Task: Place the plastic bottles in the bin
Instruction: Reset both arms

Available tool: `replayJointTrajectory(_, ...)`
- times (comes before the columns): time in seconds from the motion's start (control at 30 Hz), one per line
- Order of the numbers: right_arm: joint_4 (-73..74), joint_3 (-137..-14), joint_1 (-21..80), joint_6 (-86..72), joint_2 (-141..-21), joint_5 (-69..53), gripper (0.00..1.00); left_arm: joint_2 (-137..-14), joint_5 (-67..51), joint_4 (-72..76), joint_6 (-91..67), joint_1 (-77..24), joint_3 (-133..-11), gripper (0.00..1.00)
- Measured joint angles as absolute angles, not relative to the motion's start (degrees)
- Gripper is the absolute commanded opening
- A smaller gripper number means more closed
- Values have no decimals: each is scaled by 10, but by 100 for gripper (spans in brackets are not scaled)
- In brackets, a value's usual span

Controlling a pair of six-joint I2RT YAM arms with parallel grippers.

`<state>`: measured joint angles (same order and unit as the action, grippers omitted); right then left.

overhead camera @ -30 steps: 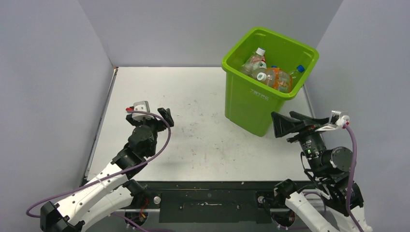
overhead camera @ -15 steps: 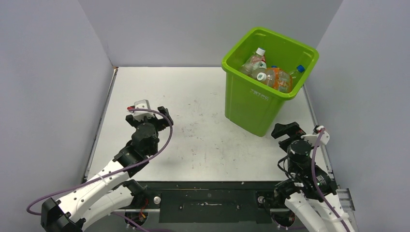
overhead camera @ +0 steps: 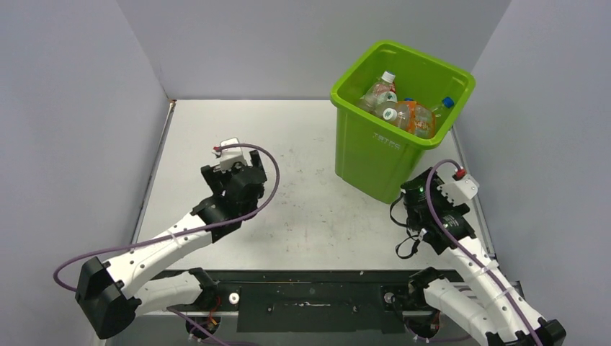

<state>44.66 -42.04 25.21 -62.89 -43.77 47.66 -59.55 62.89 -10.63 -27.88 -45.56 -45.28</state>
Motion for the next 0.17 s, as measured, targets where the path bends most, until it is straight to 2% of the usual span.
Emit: replayJointTrajectory(0.17, 443, -416, 252, -633, -400, 485, 90, -623, 628, -180, -314, -473, -503, 96)
